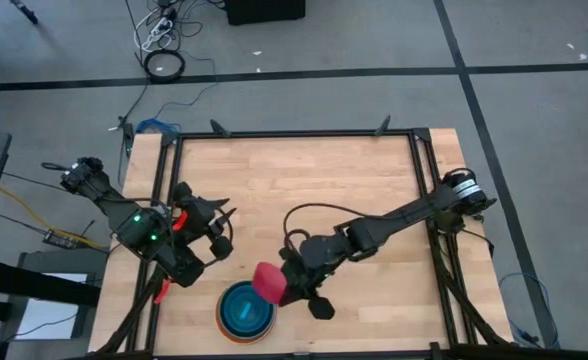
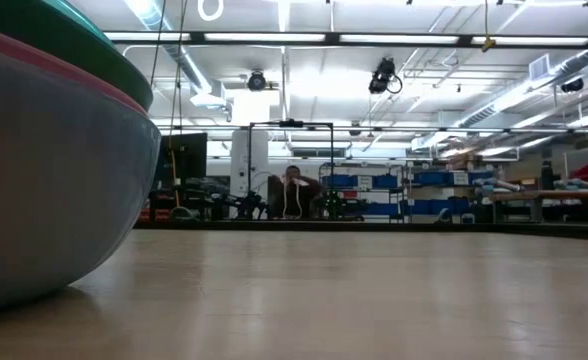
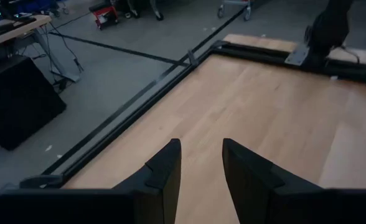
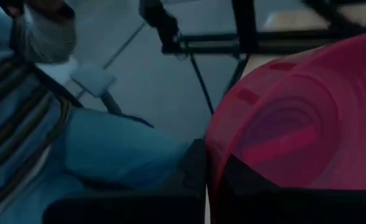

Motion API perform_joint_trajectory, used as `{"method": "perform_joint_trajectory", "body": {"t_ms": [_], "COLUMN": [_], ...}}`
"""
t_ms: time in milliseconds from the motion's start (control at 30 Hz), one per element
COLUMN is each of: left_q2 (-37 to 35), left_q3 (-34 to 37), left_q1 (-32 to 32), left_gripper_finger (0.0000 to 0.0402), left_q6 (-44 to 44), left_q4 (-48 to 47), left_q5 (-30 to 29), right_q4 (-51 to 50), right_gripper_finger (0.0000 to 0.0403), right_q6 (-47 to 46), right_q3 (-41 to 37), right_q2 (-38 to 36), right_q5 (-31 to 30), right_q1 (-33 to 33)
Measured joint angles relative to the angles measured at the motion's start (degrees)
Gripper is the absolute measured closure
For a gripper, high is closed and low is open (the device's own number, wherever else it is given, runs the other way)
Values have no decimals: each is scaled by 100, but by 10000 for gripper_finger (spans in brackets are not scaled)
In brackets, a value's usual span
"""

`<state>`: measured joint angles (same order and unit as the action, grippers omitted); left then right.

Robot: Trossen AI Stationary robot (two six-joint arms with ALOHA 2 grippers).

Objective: Nest bowls inside each other
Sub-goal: Stack the red bowl on top of the light blue bowl

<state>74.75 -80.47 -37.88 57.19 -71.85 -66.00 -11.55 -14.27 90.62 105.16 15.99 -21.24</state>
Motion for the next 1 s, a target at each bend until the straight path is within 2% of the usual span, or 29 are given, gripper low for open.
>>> {"method": "perform_joint_trajectory", "body": {"t_ms": [200,367,600,767,1000], "left_q2": [-84,-171,-218,-218,-218], "left_q3": [-9,-9,-9,-9,-9], "left_q1": [0,0,-8,-11,0], "left_gripper_finger": [275,275,275,275,275], "left_q6": [-452,-893,-914,-916,-916], "left_q4": [523,910,921,914,912], "left_q5": [-51,-74,-51,-17,-19], "right_q4": [763,766,574,441,388], "right_gripper_finger": [403,403,398,354,270], "right_q6": [-42,0,41,39,-115], "right_q3": [92,523,983,997,993], "right_q2": [613,1128,1603,1625,1584], "right_q5": [550,811,971,666,656], "right_q1": [162,246,269,276,276]}}
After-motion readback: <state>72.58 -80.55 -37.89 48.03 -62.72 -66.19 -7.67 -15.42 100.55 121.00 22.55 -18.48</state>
